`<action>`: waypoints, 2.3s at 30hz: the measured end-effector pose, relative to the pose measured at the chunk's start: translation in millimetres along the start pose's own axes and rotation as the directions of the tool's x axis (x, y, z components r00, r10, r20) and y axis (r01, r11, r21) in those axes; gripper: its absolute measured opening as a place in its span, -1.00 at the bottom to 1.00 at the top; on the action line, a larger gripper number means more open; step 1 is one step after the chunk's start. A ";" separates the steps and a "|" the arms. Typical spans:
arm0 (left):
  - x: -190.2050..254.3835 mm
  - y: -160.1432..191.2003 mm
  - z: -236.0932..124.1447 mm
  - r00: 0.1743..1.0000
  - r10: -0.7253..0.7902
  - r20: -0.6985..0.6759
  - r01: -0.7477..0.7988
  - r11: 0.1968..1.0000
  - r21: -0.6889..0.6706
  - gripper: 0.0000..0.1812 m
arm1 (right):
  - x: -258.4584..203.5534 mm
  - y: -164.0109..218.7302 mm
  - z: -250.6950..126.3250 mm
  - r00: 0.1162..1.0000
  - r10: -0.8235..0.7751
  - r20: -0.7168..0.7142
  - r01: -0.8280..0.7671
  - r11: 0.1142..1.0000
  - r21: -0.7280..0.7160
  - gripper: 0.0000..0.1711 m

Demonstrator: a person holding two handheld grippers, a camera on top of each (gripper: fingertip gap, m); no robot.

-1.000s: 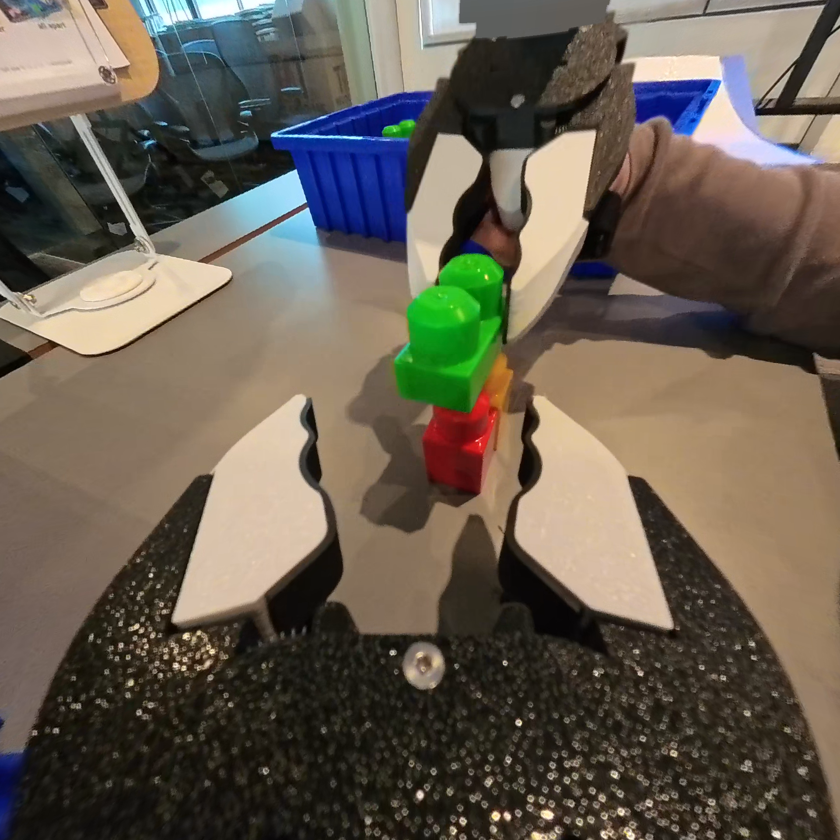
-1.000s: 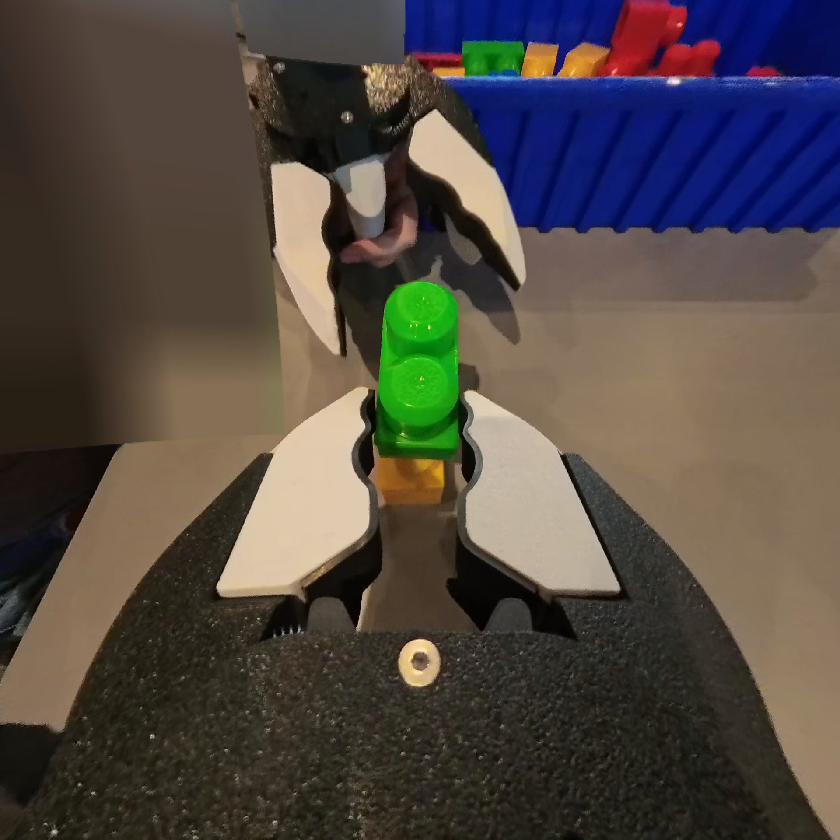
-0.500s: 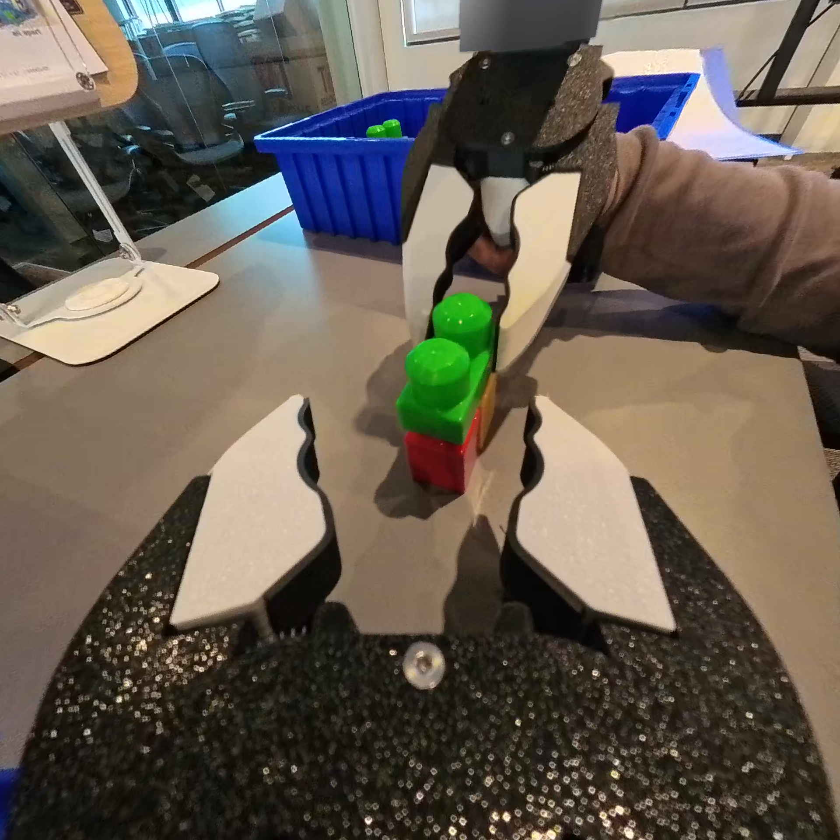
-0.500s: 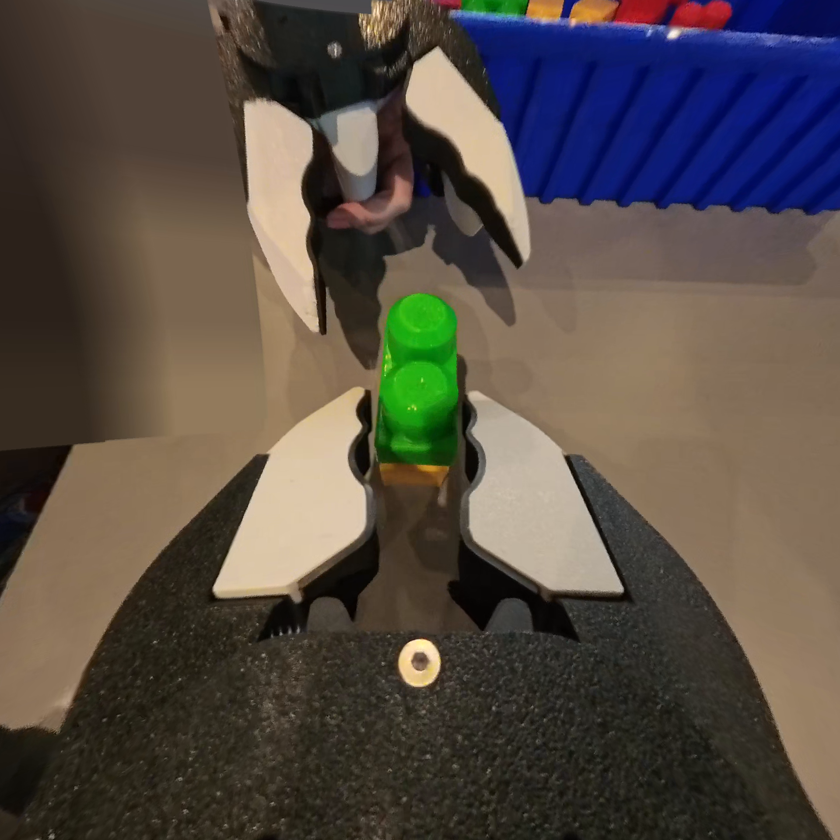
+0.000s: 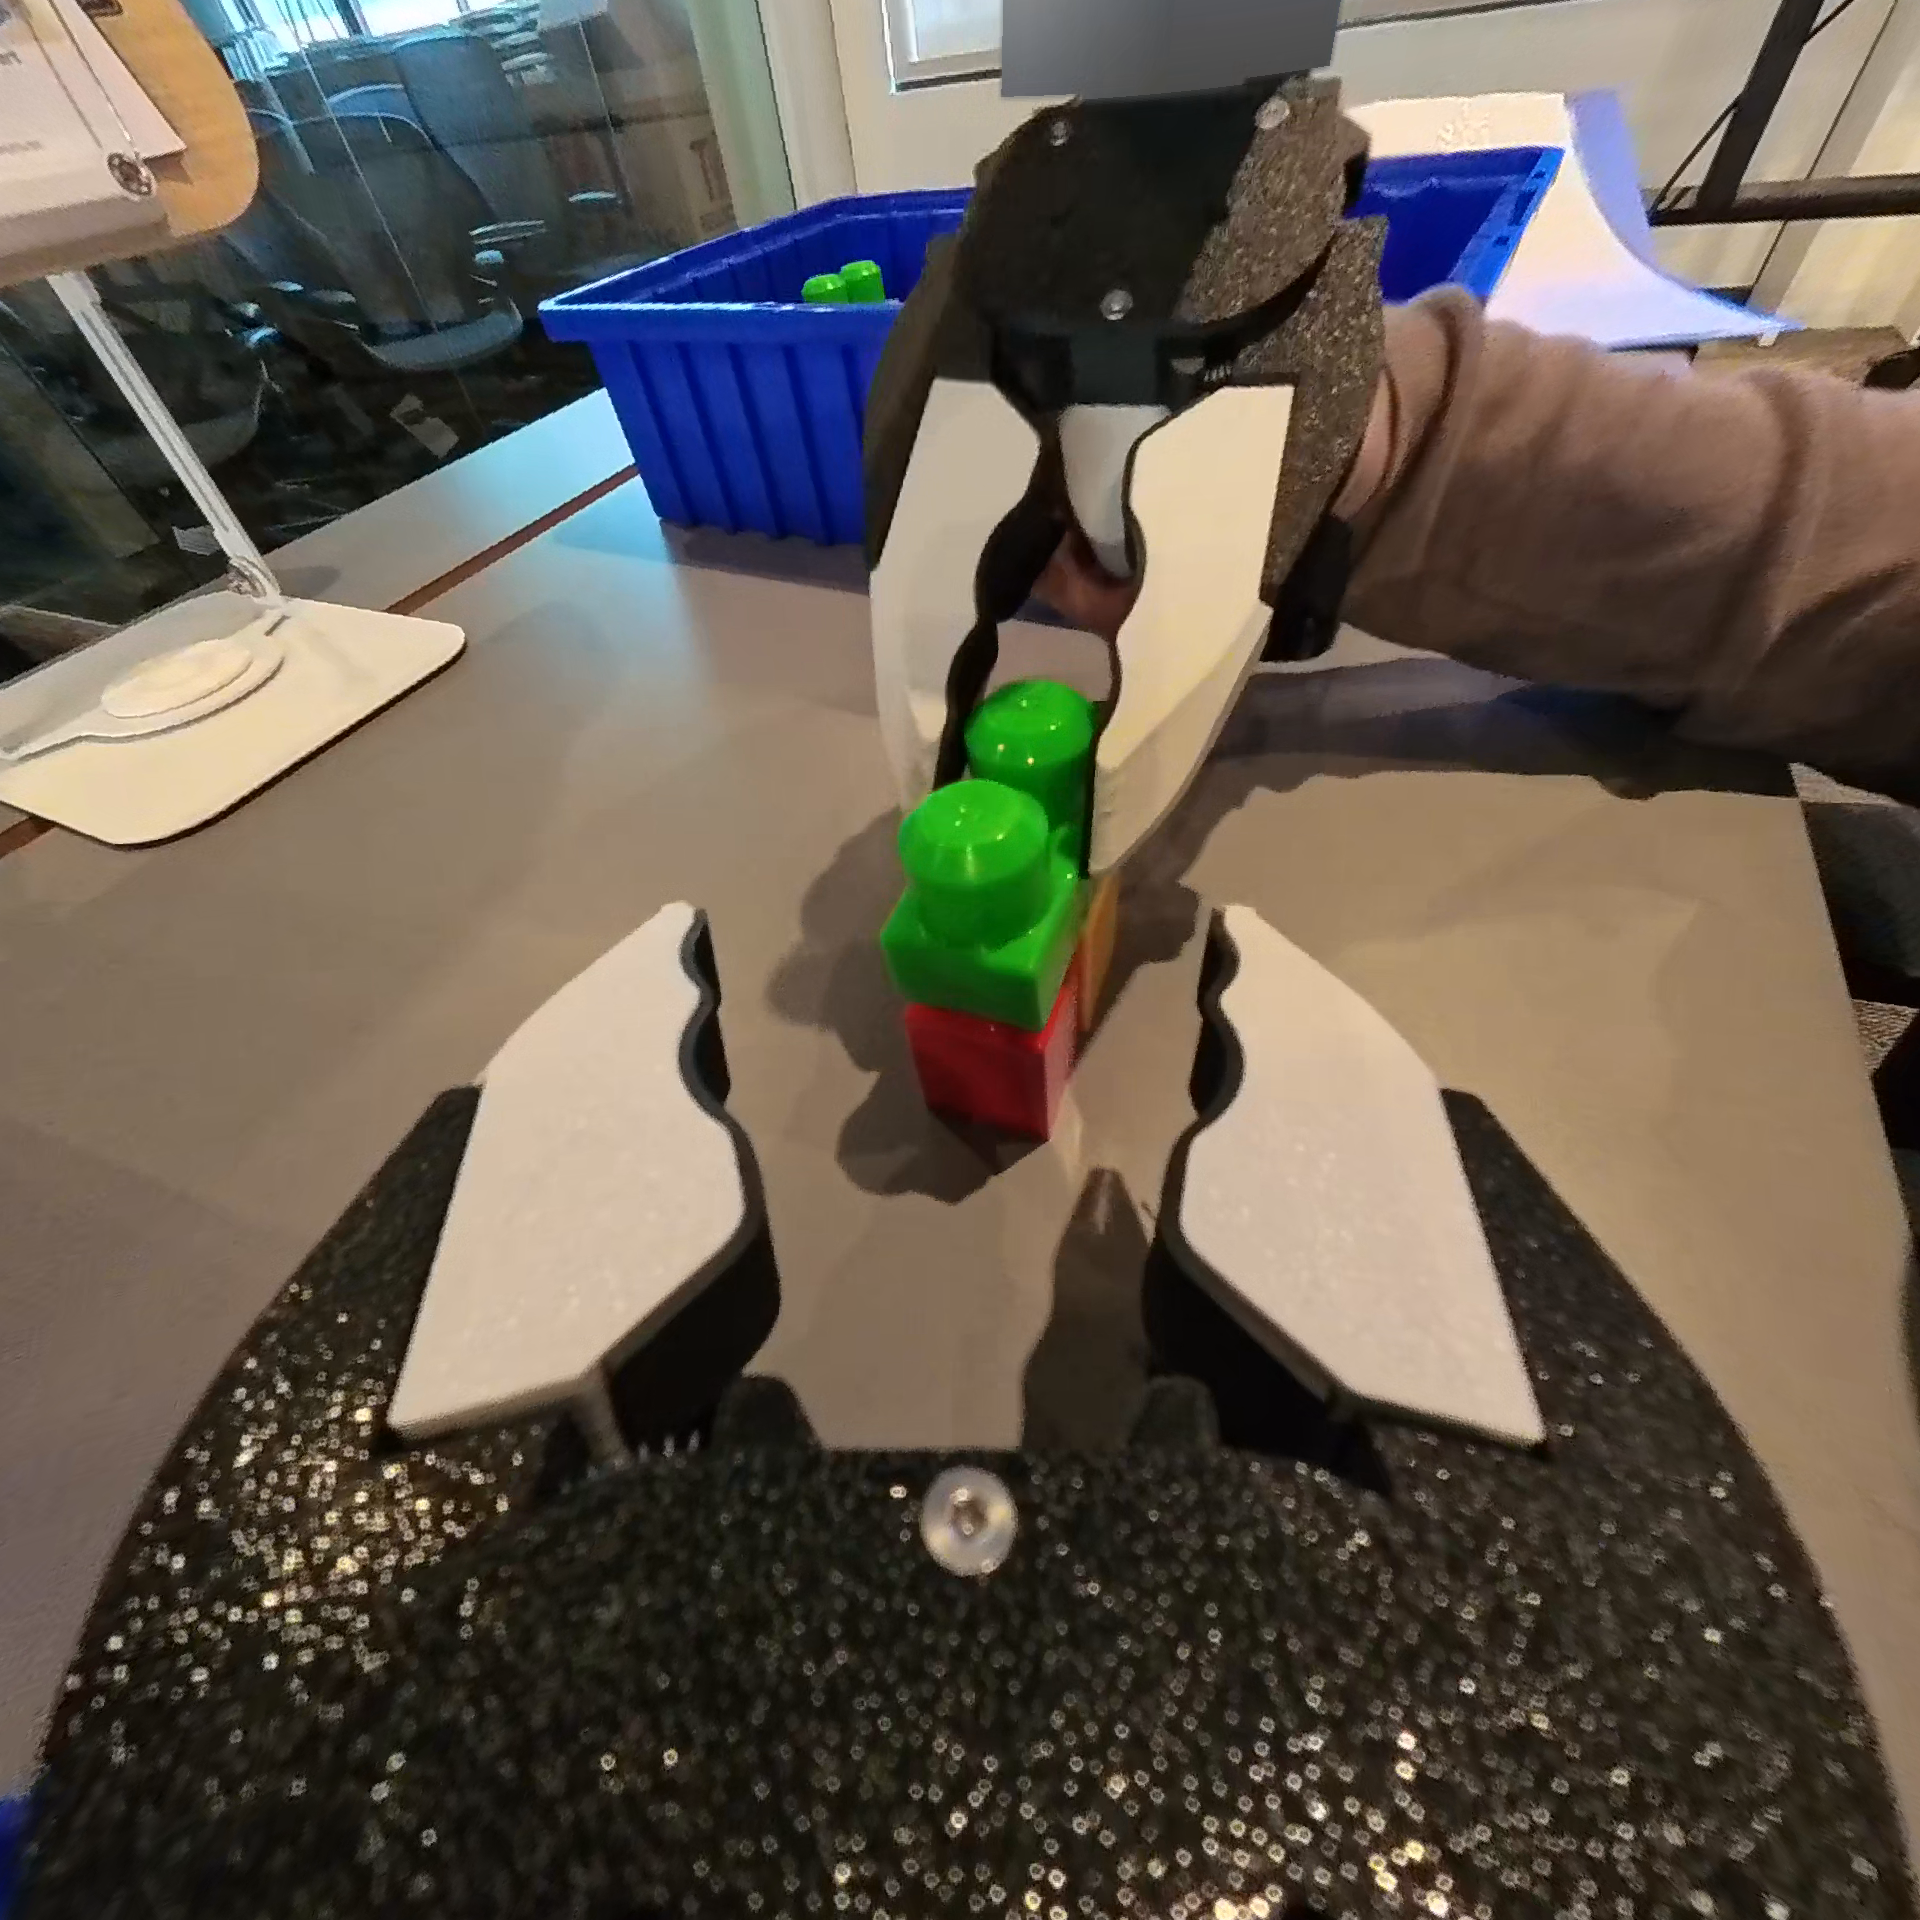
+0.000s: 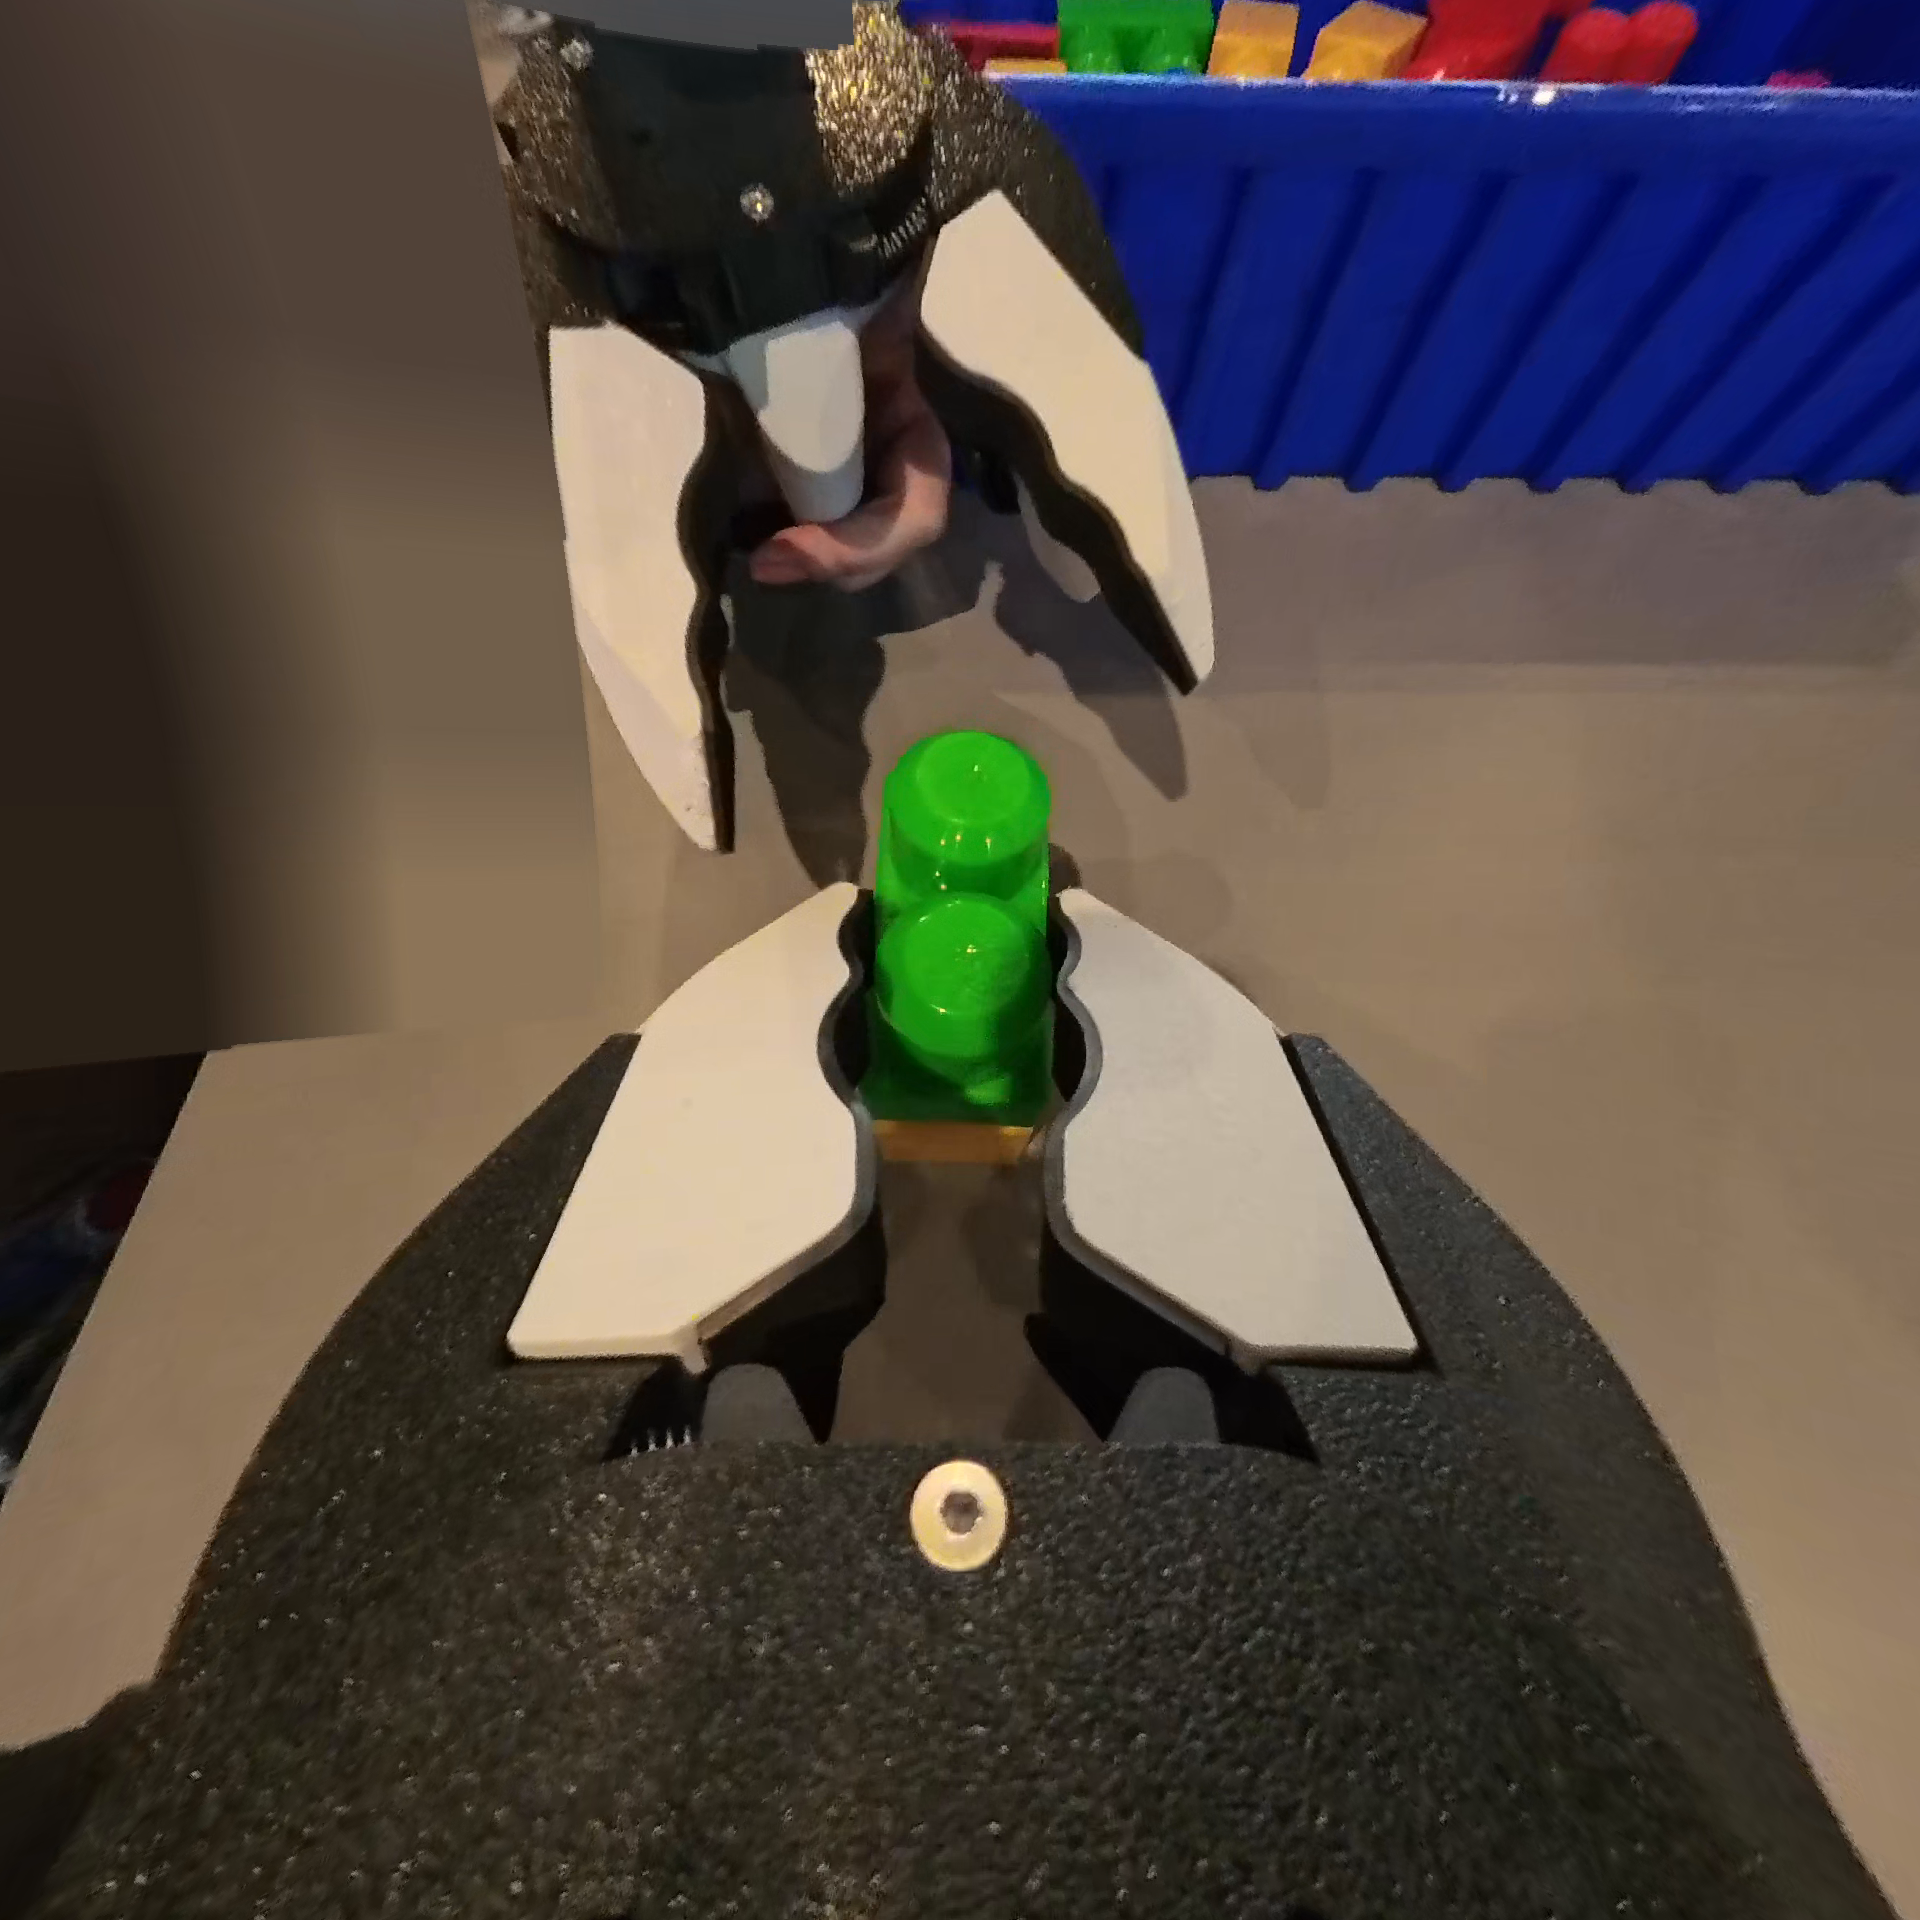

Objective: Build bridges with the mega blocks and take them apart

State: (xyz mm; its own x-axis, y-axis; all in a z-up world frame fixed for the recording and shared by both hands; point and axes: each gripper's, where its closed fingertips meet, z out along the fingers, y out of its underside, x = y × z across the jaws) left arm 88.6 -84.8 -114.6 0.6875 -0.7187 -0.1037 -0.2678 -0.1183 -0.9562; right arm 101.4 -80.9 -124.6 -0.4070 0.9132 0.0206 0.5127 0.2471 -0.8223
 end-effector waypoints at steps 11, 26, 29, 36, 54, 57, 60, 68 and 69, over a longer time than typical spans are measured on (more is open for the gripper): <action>3.6 3.6 2.6 1.000 -0.007 -0.019 0.007 1.000 -0.014 -0.03 | -0.1 4.9 2.7 0.999 0.007 0.033 -0.008 0.999 0.034 -0.63; 1.1 3.3 1.0 1.000 -0.017 -0.013 0.017 1.000 -0.014 -0.02 | 3.7 25.7 15.1 1.000 -0.011 -0.023 0.009 0.997 -0.080 -0.19; 2.9 6.8 2.2 1.000 -0.013 -0.022 0.012 0.999 -0.036 -0.02 | 4.3 38.1 18.5 1.000 0.014 -0.010 -0.016 0.991 -0.132 -0.29; 3.9 4.7 0.9 1.000 0.015 -0.016 -0.016 0.999 -0.028 -0.10 | 0.5 40.8 19.3 0.998 0.048 0.030 -0.044 0.992 -0.117 -0.50; 7.2 -23.8 -11.2 0.997 -0.047 -0.055 0.054 0.989 0.140 -0.02 | -1.2 -15.2 -8.7 0.997 0.036 -0.073 -0.030 0.995 0.092 -0.51; 3.2 -29.5 -16.7 0.995 -0.082 -0.060 0.092 0.978 0.187 -0.03 | -14.8 -49.4 -59.9 0.986 -0.010 -0.167 0.043 0.980 0.196 -0.51; 3.0 -27.6 -15.3 0.996 -0.076 -0.052 0.084 0.979 0.184 -0.04 | -3.4 -52.1 -134.8 0.896 -0.102 -0.432 0.178 0.974 0.138 -0.51; 9.5 -22.4 -5.4 0.996 -0.054 -0.067 0.064 0.984 0.166 -0.04 | 110.1 128.6 -311.4 0.727 0.042 -0.685 -0.245 0.948 -0.202 -0.51; 11.2 -22.7 -4.3 0.996 -0.051 -0.078 0.063 0.984 0.168 -0.04 | 117.8 149.2 -317.2 0.739 0.074 -0.669 -0.282 0.937 -0.208 -0.51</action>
State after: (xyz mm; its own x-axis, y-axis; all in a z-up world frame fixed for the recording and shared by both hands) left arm 99.5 -93.1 -92.8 0.6458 -0.7628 -0.0335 -0.1068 -0.0467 -0.9932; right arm 369.8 166.4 -64.5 0.2426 0.9103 0.3354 0.7523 0.0417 -0.6574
